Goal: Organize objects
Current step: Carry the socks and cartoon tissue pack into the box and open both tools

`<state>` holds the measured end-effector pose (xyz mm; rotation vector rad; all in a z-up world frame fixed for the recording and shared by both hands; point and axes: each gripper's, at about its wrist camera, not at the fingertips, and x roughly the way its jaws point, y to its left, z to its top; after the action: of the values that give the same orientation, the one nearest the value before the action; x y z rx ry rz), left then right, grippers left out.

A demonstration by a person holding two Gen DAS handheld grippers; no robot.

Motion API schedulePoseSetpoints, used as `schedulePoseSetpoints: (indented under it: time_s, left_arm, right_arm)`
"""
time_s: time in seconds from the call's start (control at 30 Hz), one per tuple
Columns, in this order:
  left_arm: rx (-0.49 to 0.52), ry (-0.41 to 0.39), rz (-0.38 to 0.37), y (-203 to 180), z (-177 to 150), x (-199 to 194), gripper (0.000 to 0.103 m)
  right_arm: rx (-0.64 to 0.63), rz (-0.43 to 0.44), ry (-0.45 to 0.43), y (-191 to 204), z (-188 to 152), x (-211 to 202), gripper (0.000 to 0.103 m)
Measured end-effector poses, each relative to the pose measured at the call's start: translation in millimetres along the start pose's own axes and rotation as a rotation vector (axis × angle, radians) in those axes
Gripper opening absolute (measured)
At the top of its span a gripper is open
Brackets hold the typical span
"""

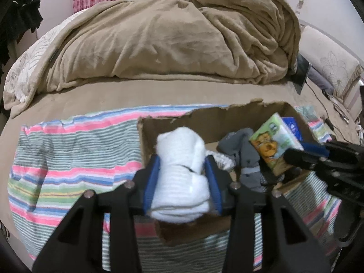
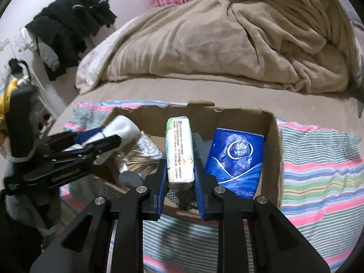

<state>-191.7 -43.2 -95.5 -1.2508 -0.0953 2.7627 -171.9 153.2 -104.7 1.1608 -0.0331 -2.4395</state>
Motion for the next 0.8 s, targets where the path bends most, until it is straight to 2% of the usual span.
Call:
schedulePoseSetpoints:
  time_s: [0.13,0.23,0.3,0.4,0.53,0.63,0.73,0.8]
  left_arm:
    - [-0.014,0.005,-0.013,2,1,-7,0.046]
    - [-0.018,-0.013,-0.025,2,-1,-19,0.046]
    - [-0.036,-0.028,-0.039,5,-1,-28,0.046]
    - [-0.060,-0.048,-0.032,11,-3,-34,0.046]
    - [-0.100,-0.020,-0.007,27,-8,-22,0.047]
    - [-0.091,0.025,-0.004,30,-14,-5,0.049]
    - [-0.084,0.060,-0.007,28,-20,10,0.049]
    - [-0.092,0.053,-0.007,27,-21,8,0.049]
  right_arm:
    - [0.002,-0.039,-0.018,0,-2,-7,0.027]
    - [-0.005,-0.064,-0.061,-1,1,-19,0.035]
    - [-0.009,-0.114,-0.100,-3,2,-24,0.045]
    - [-0.016,-0.172,-0.094,-8,3,-17,0.049]
    - [-0.032,-0.203,-0.070,-8,-3,-4,0.049]
    - [-0.048,-0.221,-0.060,-7,-7,4,0.049]
    - [-0.063,-0.241,-0.064,-7,-9,11,0.054]
    - [-0.059,-0.232,-0.064,-8,-8,12,0.055]
